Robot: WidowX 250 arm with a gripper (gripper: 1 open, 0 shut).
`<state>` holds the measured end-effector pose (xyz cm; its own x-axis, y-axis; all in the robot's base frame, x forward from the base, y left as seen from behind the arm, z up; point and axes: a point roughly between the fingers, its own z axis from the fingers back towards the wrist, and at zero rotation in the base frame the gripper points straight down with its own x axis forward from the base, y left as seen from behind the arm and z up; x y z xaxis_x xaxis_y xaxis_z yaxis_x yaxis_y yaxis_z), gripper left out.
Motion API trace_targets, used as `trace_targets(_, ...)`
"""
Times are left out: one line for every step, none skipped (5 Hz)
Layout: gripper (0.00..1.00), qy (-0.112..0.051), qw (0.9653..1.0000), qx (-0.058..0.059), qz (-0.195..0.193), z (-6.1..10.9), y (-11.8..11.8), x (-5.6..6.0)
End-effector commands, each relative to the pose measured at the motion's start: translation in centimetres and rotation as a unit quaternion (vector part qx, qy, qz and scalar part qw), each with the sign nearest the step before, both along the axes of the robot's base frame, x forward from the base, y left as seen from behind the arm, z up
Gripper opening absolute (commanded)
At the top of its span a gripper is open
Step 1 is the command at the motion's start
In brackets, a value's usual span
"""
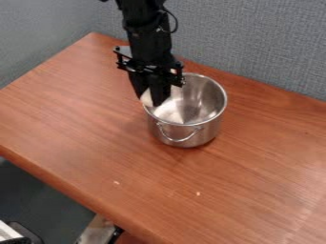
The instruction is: Put the mushroom in the metal pot
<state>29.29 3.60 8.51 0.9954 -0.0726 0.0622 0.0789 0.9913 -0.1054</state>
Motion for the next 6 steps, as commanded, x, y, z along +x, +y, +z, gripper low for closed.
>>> trace_targets(0.0, -0.021, 0.9996, 0.005, -0.015, 1.1, 1.0, 1.6)
trace_targets(0.0, -0.012, 0.9992, 0.0, -0.038, 0.9, -0.3, 2.1)
trace_targets(0.0, -0.023, 0.9994, 0.0, -0.027, -0.1, 0.8, 2.2)
trace_targets(0.0, -0.018, 0.9993, -0.015, -0.03, -0.2, -0.5, 1.4)
trace_targets(0.0, -0.016, 0.9989, -0.03, -0.034, -0.1, -1.9, 0.6)
trace_targets(1.0, -0.02, 0.999, -0.04, -0.004, 0.2, -1.4, 1.4)
